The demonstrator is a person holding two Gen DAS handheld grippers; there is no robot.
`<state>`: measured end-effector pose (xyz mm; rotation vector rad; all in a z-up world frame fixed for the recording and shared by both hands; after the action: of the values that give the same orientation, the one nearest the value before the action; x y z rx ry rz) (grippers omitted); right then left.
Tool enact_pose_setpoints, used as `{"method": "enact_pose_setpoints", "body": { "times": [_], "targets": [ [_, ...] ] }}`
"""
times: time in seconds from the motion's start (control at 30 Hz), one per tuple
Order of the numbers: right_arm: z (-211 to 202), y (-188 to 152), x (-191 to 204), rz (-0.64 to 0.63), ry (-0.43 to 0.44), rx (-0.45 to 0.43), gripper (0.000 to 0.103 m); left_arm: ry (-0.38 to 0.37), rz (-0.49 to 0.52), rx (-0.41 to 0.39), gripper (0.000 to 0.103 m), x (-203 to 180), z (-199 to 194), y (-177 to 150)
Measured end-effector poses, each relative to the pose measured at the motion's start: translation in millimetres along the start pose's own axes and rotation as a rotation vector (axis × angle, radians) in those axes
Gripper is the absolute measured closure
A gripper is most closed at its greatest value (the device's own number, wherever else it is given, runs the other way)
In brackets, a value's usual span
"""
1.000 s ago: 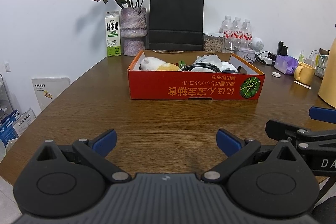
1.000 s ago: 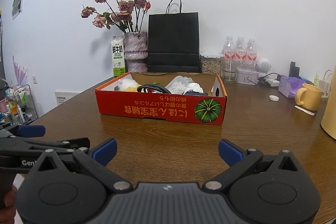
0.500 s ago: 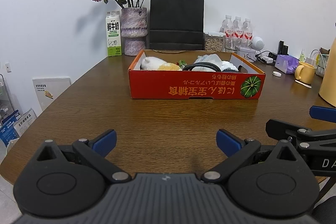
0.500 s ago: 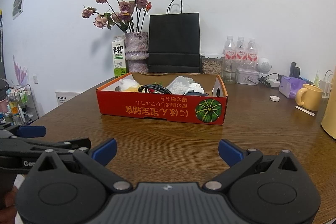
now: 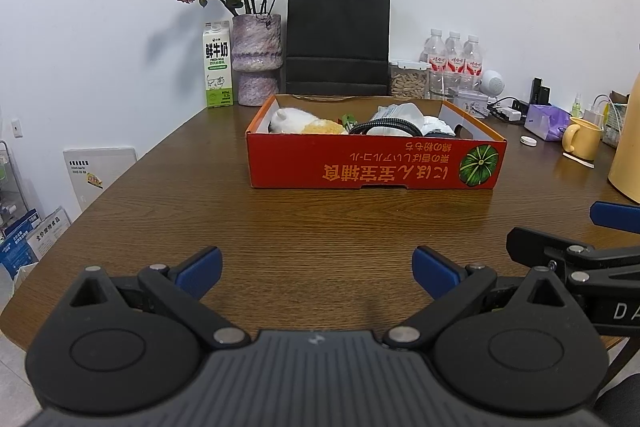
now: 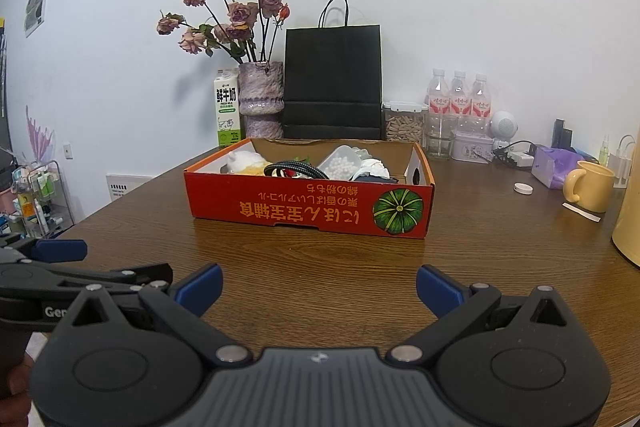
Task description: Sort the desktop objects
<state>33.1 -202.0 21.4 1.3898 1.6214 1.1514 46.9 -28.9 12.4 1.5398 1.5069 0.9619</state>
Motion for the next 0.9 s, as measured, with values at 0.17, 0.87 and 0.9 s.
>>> {"method": "enact_pose_setpoints", "body": {
  "times": [0.17, 0.87, 0.9],
  "targets": [
    [-0.5, 0.8, 0.2, -0.002, -0.002, -0.002, 0.0, -0.001, 0.0, 0.0, 0.0, -0.1, 0.3, -0.3],
    [-0.4, 1.2, 1.5, -0.006, -0.003, -0.004, 0.0, -0.007, -0.013, 0.002, 0.0, 2.1, 0.0, -0.5],
    [-0.5, 0.8, 1.6, -0.005, -0.002, -0.004, 0.0, -0.008, -0.014, 0.002, 0.0, 2.1, 0.0, -0.4]
  ]
}}
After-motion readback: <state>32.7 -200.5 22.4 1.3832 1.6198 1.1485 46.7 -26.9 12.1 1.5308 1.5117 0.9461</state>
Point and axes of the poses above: each gripper's, at about its wrist camera, not at the fingertips, and z roughly the way its jaws point, x to its left, y to its top, the point moved 3 cm from there along z, roughly the way its jaws point, and after that the axes turned 3 degrees about -x, right-handed, at the moved point
